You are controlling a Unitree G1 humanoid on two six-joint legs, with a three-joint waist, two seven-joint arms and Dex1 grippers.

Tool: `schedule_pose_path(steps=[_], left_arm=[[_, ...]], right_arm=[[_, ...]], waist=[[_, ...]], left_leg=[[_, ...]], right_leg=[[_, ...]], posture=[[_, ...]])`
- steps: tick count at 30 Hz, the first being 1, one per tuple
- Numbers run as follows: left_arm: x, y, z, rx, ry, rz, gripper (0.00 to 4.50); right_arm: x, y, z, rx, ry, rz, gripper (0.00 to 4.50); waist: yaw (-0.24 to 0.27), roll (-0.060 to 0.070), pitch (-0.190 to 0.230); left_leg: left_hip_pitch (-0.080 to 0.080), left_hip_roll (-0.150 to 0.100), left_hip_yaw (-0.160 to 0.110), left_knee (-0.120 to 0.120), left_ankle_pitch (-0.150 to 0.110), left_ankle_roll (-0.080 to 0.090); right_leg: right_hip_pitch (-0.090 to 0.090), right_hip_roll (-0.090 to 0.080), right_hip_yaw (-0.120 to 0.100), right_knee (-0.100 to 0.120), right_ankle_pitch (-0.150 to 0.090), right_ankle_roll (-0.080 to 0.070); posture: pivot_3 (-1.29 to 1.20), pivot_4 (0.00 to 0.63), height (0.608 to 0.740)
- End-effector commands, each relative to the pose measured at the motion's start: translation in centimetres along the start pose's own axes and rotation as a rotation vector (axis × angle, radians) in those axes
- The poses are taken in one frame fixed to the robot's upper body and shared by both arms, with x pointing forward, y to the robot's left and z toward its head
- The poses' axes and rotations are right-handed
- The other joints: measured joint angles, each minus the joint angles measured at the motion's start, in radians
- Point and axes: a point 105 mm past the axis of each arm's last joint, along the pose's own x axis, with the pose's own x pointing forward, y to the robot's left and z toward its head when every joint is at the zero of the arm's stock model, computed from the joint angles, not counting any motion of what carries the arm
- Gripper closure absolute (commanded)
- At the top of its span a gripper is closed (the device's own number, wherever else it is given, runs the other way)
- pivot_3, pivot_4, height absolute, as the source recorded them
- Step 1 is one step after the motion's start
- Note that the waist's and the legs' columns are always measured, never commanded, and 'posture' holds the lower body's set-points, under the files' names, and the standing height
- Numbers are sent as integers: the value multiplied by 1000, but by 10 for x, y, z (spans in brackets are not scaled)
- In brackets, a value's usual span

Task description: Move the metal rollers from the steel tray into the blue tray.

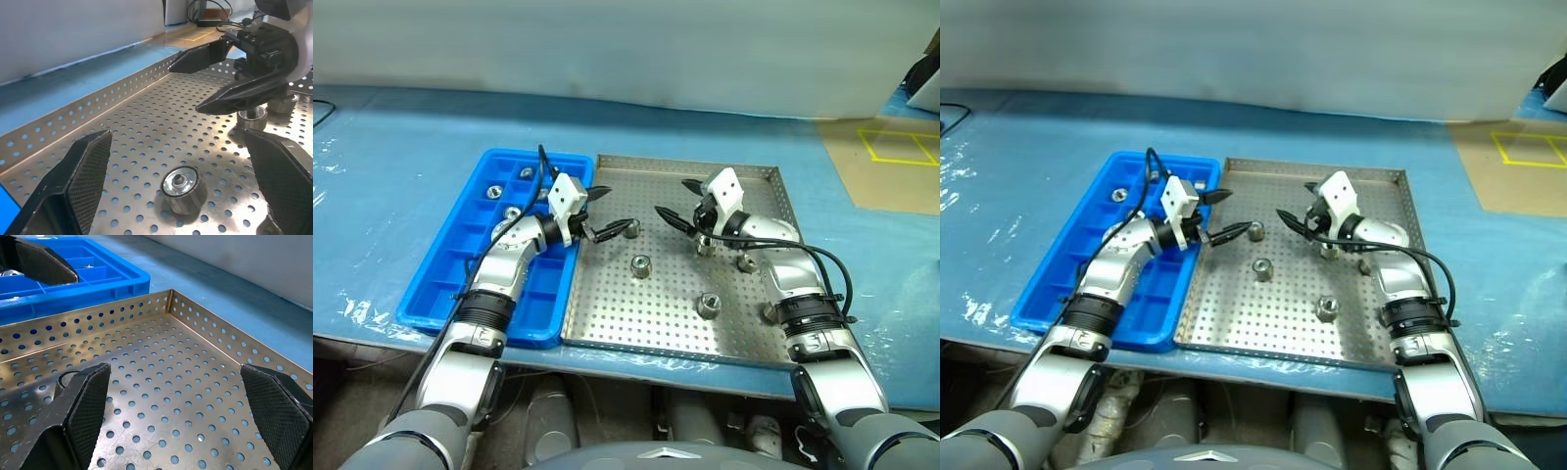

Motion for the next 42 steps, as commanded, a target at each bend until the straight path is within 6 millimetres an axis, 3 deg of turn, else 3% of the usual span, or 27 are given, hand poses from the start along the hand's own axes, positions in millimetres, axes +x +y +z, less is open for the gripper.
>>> schedule_pose_path(steps=[1,18,29,36,42], left_arm=[[-1,0,10,32,-21,-9,0],[1,-3,4,-21,11,-16,0],[33,0,18,3,42,-89,0],[55,16,7,55,207,-47,0],[53,19,-20,67,402,-67,0]], right_arm=[[-4,-5,12,-30,-36,-16,40],[-4,-2,9,-42,-20,-7,40],[-26,-5,1,-44,10,-80,40],[-41,-8,8,-37,-4,-138,40],[-45,-4,5,-34,9,-152,40]], waist=[[0,0,0],[-1,0,0],[-9,0,0],[-38,0,0],[-57,0,0]], left_leg=[[0,0,0,0,0,0],[0,0,0,0,0,0],[0,-1,0,1,0,0],[0,-2,1,1,0,1],[1,-2,1,1,-1,1]], right_leg=[[0,0,0,0,0,0],[0,0,0,0,0,0],[1,0,2,0,0,0],[1,1,4,-1,0,0],[1,1,5,-2,0,1]], posture=[[-225,150,740],[-245,150,740],[-349,150,740],[-426,150,740],[-436,150,740]])
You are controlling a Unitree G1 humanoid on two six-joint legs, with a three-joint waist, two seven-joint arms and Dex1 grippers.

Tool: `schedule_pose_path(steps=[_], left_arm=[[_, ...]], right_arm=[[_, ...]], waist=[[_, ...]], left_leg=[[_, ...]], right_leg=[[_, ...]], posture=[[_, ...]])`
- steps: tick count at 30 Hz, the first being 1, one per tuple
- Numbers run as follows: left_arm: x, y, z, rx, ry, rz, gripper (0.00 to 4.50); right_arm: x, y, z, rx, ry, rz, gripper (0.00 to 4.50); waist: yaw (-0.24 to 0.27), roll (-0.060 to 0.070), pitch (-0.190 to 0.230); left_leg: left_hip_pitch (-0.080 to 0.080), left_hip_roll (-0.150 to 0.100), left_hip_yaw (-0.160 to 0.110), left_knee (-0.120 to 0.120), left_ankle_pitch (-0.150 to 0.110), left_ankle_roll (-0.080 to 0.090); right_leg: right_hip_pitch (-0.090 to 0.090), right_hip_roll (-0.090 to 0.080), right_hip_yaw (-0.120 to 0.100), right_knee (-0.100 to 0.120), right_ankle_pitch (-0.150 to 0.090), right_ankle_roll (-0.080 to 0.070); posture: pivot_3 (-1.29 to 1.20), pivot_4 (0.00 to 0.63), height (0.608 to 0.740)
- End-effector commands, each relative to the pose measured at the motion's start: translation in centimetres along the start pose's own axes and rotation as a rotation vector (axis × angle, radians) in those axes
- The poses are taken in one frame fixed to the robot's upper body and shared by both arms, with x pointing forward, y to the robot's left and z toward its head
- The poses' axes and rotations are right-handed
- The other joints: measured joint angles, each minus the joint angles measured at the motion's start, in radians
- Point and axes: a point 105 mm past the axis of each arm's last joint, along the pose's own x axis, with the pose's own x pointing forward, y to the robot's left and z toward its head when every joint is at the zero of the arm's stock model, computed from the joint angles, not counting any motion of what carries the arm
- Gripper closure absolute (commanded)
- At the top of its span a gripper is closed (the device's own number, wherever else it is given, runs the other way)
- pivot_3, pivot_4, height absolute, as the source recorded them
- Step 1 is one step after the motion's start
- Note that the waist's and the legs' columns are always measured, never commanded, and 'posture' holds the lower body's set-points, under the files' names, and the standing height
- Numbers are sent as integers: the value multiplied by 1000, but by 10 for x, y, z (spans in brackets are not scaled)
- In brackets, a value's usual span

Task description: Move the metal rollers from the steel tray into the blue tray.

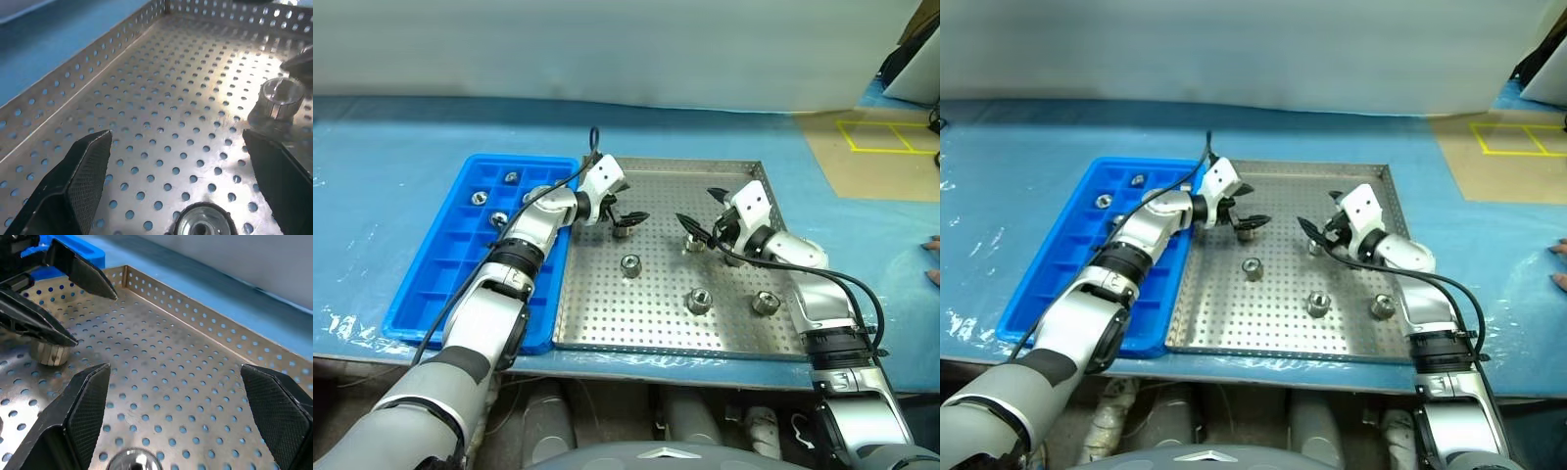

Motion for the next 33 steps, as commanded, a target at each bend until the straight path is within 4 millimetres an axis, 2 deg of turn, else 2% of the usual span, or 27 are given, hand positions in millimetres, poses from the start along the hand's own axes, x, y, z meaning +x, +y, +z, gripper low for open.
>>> schedule_pose_path(steps=[1,6,9,14,15,16,21,23,26,28,30,33], left_arm=[[0,-1,-8,1,71,-27,0],[-3,-11,-32,-41,191,-83,0],[-6,-14,-36,-57,196,-97,600],[-12,-14,-34,-88,171,-78,2231],[-13,-13,-31,-112,146,-62,2537],[-14,-12,-29,-129,129,-52,2662],[-30,13,13,-224,-135,155,2660],[-45,22,26,-179,-235,269,2660],[-78,38,41,-178,-385,508,2660],[-111,50,50,-241,-500,727,2660],[-139,53,46,-271,-538,923,2660],[-166,47,26,-298,-523,1132,2660]], right_arm=[[-3,-3,15,-19,-50,-18,40],[1,1,12,-30,-35,-3,40],[5,2,12,-30,-36,13,0],[16,7,16,-37,-49,47,0],[19,8,18,-34,-57,58,0],[21,9,19,-32,-63,66,0],[38,20,29,-13,-102,143,0],[47,25,34,-6,-118,186,0],[59,33,42,-10,-135,257,0],[68,38,45,-19,-138,300,0],[76,44,48,-23,-144,339,0],[84,52,51,-33,-152,386,0]], waist=[[-1,0,0],[3,0,0],[3,0,0],[1,0,0],[1,0,0],[1,0,0],[4,0,0],[7,1,1],[15,1,1],[33,1,1],[48,1,1],[71,1,1]], left_leg=[[0,0,0,0,0,0],[0,-1,0,0,-1,2],[0,-1,1,1,-1,2],[0,0,1,1,-1,2],[0,0,1,0,-1,2],[0,1,1,0,-1,2],[-1,1,1,0,-1,2],[-1,1,0,0,-1,2],[-2,1,0,-1,-1,2],[-3,1,0,-1,-1,2],[-4,2,0,0,-2,2],[-4,3,-1,-1,-2,3]], right_leg=[[0,0,0,0,0,0],[0,0,0,-1,0,0],[1,0,0,0,0,0],[1,0,1,0,0,0],[1,0,0,0,0,0],[0,0,1,0,0,0],[-1,0,0,-1,0,0],[-1,0,-1,0,0,0],[-1,-1,-7,-1,0,-1],[-1,-1,-8,-1,0,-1],[-1,-1,-8,-2,0,-1],[-1,-1,-9,-2,0,-1]], posture=[[-433,150,740],[-412,150,740],[-376,150,740],[-345,150,740],[-316,150,740],[-316,150,740],[-210,150,740],[-142,150,740],[-49,150,740],[3,150,740],[47,150,740],[89,150,740]])
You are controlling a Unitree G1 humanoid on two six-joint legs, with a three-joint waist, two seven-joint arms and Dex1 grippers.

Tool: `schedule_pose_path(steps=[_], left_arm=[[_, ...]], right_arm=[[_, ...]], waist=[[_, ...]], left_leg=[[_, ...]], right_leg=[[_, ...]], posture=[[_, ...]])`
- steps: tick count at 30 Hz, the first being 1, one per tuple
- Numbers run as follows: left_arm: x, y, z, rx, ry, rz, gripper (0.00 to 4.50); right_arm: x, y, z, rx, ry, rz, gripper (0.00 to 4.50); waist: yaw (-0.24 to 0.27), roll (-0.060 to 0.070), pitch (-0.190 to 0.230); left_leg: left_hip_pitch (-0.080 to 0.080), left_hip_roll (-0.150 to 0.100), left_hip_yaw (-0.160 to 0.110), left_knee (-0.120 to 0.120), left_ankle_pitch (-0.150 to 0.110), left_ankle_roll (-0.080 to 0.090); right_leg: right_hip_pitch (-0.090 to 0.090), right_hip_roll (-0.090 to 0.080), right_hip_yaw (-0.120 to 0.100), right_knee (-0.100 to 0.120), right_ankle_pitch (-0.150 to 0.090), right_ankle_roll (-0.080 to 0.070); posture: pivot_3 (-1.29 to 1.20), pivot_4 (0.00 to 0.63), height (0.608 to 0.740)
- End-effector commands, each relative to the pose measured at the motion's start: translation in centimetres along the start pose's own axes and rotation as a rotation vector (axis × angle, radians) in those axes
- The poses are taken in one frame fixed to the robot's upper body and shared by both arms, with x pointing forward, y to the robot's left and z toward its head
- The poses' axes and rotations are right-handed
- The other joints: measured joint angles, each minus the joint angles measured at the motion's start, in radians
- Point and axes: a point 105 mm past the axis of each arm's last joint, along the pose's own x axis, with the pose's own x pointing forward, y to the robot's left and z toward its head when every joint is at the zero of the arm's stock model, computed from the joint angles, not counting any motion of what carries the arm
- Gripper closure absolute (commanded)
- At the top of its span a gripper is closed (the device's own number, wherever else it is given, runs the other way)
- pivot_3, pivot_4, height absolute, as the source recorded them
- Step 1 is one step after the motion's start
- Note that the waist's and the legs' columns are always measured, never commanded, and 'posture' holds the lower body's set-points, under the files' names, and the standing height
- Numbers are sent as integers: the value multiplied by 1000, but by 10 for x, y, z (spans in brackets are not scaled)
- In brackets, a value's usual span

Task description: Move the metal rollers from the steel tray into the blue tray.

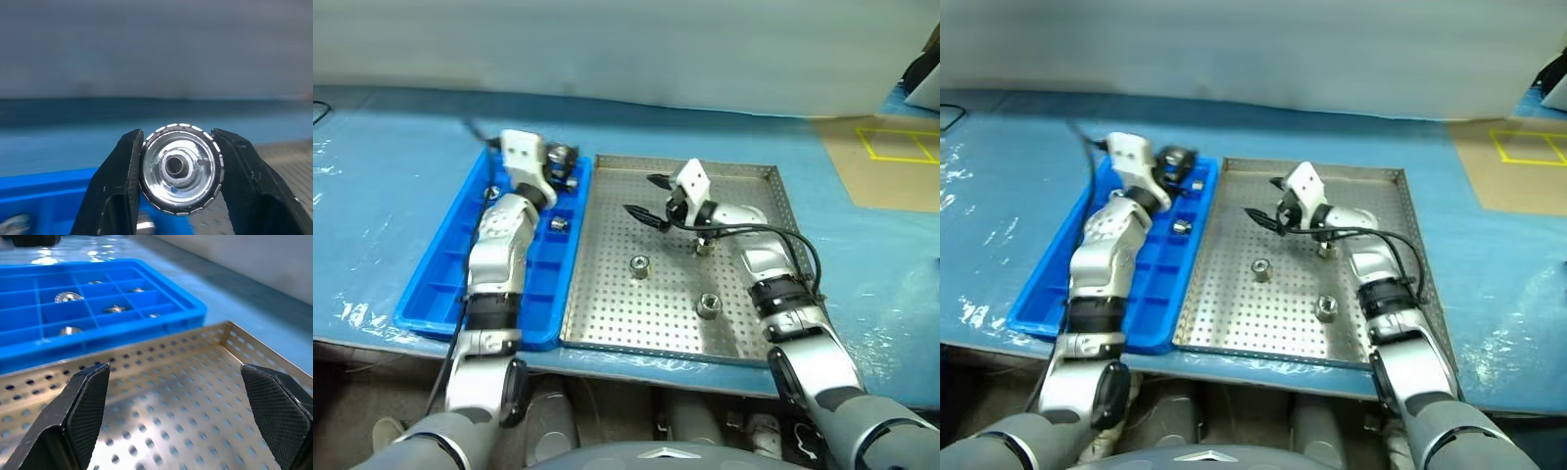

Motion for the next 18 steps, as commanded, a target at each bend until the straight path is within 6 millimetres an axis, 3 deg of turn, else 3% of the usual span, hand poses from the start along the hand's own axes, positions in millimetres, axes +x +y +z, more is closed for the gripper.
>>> schedule_pose_path(steps=[1,9,18], left_arm=[[-25,28,12,40,-67,233,2660],[-67,61,-18,95,55,573,2660],[-65,67,-44,64,180,636,2660]], right_arm=[[10,4,11,-47,-31,54,0],[18,11,8,-61,-25,110,0],[8,7,0,-67,-5,81,0]], waist=[[16,0,0],[62,0,0],[53,0,0]], left_leg=[[0,0,0,0,0,0],[-7,1,-3,3,0,0],[-7,0,-3,4,0,0]], right_leg=[[0,0,0,0,0,0],[-2,-2,-3,-1,0,0],[-2,-1,-2,0,0,0]], posture=[[89,150,740],[124,150,740],[57,150,740]])
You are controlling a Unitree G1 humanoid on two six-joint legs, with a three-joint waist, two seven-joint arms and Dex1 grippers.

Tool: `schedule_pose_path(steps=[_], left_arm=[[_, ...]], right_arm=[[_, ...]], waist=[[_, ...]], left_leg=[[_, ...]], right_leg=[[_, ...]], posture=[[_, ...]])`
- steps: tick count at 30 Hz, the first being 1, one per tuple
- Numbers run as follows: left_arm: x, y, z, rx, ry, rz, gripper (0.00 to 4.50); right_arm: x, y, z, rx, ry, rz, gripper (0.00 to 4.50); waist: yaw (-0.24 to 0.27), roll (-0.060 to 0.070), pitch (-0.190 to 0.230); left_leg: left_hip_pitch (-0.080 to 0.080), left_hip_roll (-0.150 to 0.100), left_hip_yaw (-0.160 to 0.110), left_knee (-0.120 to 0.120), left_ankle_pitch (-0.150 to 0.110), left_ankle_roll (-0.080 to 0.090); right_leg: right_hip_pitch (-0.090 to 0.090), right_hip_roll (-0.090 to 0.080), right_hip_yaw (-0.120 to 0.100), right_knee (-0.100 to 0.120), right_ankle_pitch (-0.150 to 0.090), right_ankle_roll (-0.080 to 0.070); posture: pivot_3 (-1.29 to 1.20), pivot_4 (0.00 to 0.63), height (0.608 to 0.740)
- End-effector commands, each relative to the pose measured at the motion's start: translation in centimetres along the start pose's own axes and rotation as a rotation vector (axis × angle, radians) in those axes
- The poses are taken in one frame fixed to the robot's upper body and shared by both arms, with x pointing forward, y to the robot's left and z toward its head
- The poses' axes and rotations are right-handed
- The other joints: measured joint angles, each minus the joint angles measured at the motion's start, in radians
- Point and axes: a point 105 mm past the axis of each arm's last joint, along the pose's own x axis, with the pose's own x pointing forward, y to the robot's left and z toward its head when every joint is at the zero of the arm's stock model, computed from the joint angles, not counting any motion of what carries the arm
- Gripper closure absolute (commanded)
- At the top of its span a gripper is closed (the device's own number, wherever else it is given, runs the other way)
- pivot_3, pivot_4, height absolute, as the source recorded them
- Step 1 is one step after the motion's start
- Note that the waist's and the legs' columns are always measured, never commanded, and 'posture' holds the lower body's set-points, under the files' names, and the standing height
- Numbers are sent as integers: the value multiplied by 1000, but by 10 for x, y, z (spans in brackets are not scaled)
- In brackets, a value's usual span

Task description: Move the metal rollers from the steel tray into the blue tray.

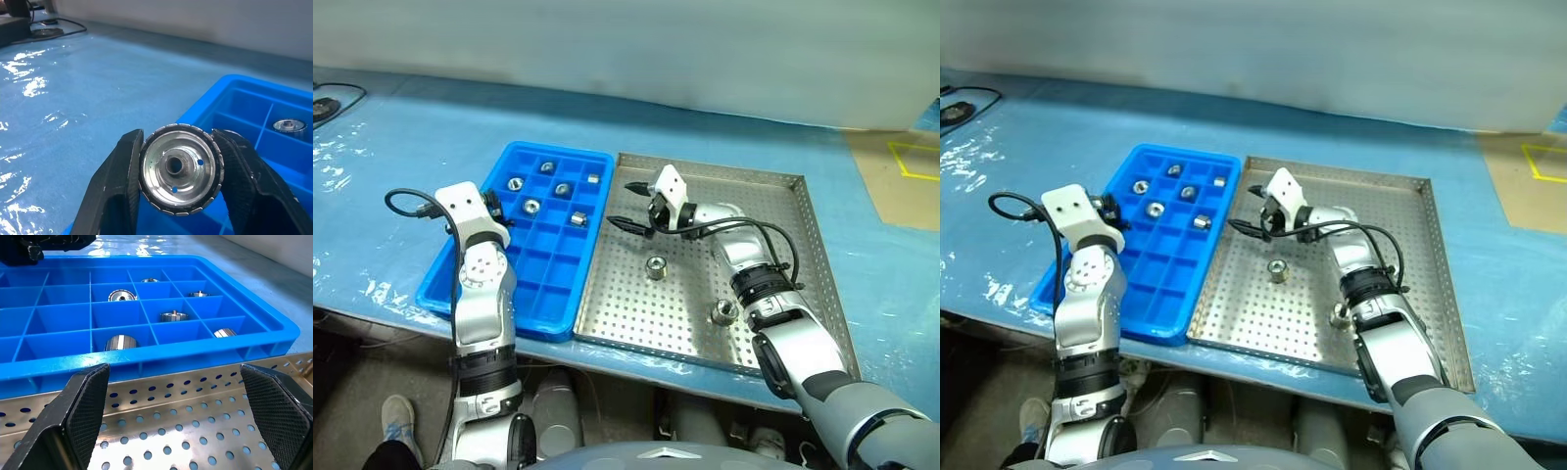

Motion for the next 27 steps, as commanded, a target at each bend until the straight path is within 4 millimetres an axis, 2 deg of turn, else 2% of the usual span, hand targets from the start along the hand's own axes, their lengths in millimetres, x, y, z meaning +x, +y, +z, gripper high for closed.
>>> schedule_pose_path(steps=[1,2,7,8,10,12,14,15,17,20,23,27], left_arm=[[0,-2,-2,-14,28,21,2660],[0,-2,-5,-18,45,27,2660],[4,-4,-7,-30,71,25,993],[6,-7,-3,-34,58,5,683],[10,-25,8,-79,15,-125,21],[9,-51,20,-132,-24,-317,21],[4,-83,36,-175,-73,-548,21],[2,-91,40,-183,-85,-613,21],[-7,-118,44,-132,-98,-823,21],[-34,-157,36,-20,-71,-1195,21],[-70,-172,18,95,1,-1563,21],[-89,-169,-13,239,155,-1791,21]], right_arm=[[-8,-6,7,-49,-20,-30,0],[-10,-6,6,-53,-12,-34,0],[-16,-9,4,-47,-11,-65,0],[-17,-10,4,-47,-11,-71,0],[-19,-12,5,-43,-20,-90,0],[-23,-15,7,-43,-24,-114,0],[-37,-20,6,-46,-20,-160,0],[-41,-21,6,-46,-18,-175,0],[-57,-24,2,-39,-2,-220,0],[-86,-22,-7,-23,42,-283,0],[-108,-9,-15,8,87,-301,0],[-129,4,-24,33,148,-335,0]], waist=[[-2,0,0],[-2,0,0],[-8,0,0],[-9,0,0],[-10,0,0],[-9,0,0],[-6,0,0],[-4,0,0],[-8,0,0],[-22,0,0],[-52,0,0],[-113,0,0]], left_leg=[[0,0,0,0,0,0],[0,0,0,0,0,0],[-1,0,0,0,0,0],[-1,0,0,0,0,0],[0,0,0,0,0,0],[0,0,0,0,0,0],[0,-1,0,0,0,-1],[-1,-1,0,0,0,0],[-1,-3,1,1,0,0],[-1,-4,2,2,0,0],[1,-4,3,1,0,1],[6,-3,5,-4,0,0]], right_leg=[[0,0,0,0,0,0],[0,0,0,0,0,0],[-1,0,0,0,0,0],[-2,1,0,0,0,0],[-1,1,1,1,0,0],[-2,1,2,1,0,0],[-1,1,2,1,0,0],[-1,1,1,1,0,0],[-1,1,2,0,0,1],[-1,0,4,0,1,1],[0,1,6,0,1,2],[0,2,9,0,1,2]], posture=[[54,150,740],[48,150,740],[24,150,740],[12,150,740],[-15,150,740],[-61,150,740],[-133,150,740],[-177,150,740],[-221,150,740],[-338,150,740],[-412,150,740],[-508,150,740]])
